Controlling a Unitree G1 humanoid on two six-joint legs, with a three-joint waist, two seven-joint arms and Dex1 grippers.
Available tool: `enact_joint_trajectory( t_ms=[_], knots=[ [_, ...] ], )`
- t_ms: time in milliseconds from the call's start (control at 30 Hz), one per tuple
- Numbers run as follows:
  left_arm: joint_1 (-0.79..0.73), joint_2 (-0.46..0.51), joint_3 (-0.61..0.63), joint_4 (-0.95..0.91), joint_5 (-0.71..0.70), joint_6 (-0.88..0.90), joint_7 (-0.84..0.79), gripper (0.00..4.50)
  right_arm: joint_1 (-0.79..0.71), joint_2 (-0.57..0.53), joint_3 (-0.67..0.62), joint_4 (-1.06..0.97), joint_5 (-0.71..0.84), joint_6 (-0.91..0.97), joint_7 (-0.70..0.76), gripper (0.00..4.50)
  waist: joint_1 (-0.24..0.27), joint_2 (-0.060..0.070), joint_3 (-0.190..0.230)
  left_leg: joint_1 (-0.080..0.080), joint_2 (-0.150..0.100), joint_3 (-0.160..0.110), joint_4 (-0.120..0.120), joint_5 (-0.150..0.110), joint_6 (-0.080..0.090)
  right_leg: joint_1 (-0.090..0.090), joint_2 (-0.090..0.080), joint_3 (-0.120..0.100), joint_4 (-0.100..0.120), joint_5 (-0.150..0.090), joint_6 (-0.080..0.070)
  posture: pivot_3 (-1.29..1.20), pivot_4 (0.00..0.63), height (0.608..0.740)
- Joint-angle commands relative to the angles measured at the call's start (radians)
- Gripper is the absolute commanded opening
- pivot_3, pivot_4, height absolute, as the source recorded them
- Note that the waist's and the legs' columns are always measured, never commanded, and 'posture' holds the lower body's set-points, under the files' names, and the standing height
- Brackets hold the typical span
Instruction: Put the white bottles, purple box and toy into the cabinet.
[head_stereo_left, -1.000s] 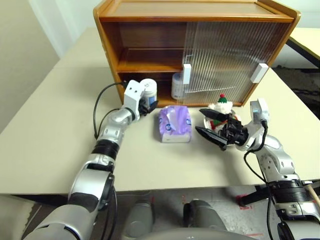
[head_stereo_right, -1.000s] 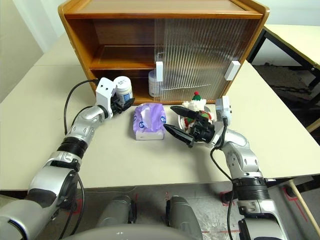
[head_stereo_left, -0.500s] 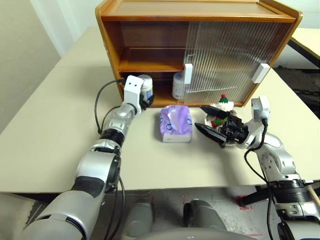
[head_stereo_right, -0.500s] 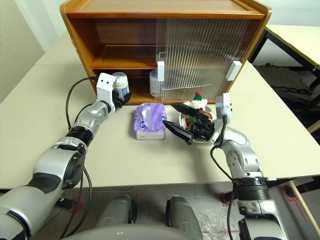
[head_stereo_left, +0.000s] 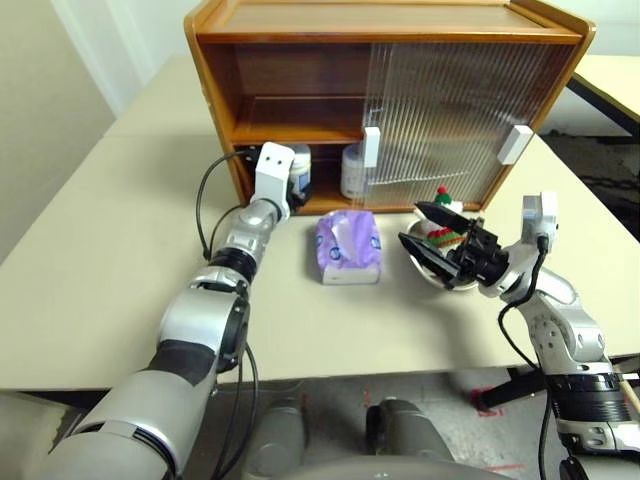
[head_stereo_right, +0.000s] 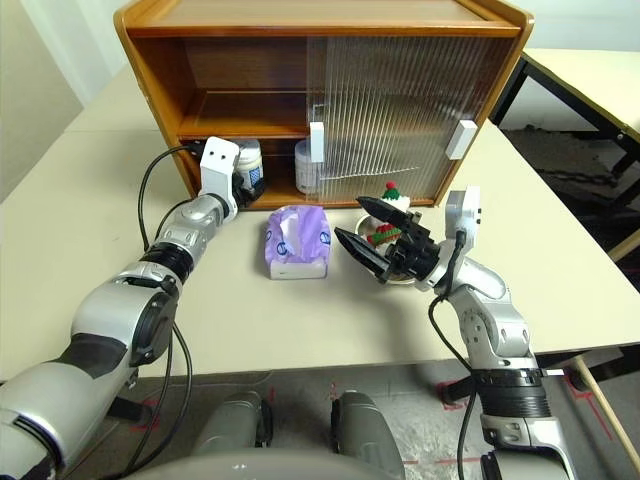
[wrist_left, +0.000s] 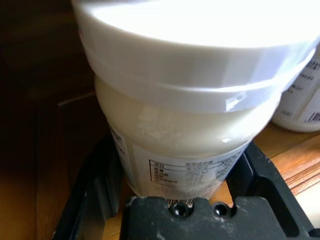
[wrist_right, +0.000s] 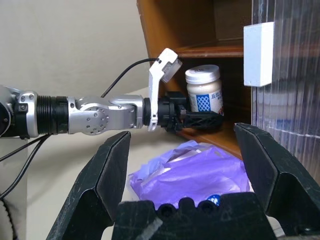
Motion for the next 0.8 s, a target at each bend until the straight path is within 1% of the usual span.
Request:
enact_joint_trajectory(
  t_ms=[33, 267, 467, 600, 800],
  knots=[
    [-0.026, -0.013, 0.014, 0.013, 0.008, -0.014, 0.015, 3.14, 0.026, -0.001, 0.017, -0.039, -0.001, 0.013, -0.01, 4.5, -0.008, -0.001, 0.001, 0.0, 0.0, 0.0, 0.0, 0.0, 0.0, 0.0, 0.0, 0.0, 0.0, 0.0, 0.0, 0.04, 0.02, 0.74],
    [-0.042, -0.024, 0.052, 0.033, -0.006, 0.011, 0.019, 3.14, 0.051, -0.005, 0.02, -0.075, 0.008, 0.027, -0.02, 4.5, -0.022, -0.004, 0.003, 0.0, 0.0, -0.001, 0.0, 0.0, 0.0, 0.0, 0.0, 0.0, 0.0, 0.0, 0.0, 0.01, 0.035, 0.74],
    [-0.043, -0.028, 0.053, 0.047, 0.009, 0.02, 0.019, 3.14, 0.078, -0.021, 0.011, -0.105, 0.008, 0.04, -0.032, 4.5, -0.044, -0.007, 0.009, 0.0, 0.001, -0.001, 0.0, 0.0, 0.0, 0.0, 0.0, 0.0, 0.0, 0.0, 0.0, -0.01, 0.047, 0.74],
    [-0.034, -0.023, 0.052, 0.047, 0.012, 0.019, 0.019, 3.14, 0.077, -0.012, 0.005, -0.114, 0.021, 0.05, -0.058, 4.5, -0.049, -0.008, 0.015, 0.0, 0.002, -0.001, 0.0, 0.0, 0.0, 0.0, 0.0, 0.001, 0.0, 0.0, 0.0, -0.01, 0.056, 0.74],
    [-0.02, -0.013, 0.042, 0.042, 0.025, 0.004, 0.025, 3.14, 0.068, -0.017, 0.009, -0.096, 0.022, 0.052, -0.055, 4.5, -0.046, -0.009, 0.021, 0.001, 0.002, -0.001, 0.0, 0.0, 0.0, 0.0, 0.0, 0.001, 0.0, 0.0, 0.0, 0.02, 0.072, 0.74]
  ],
)
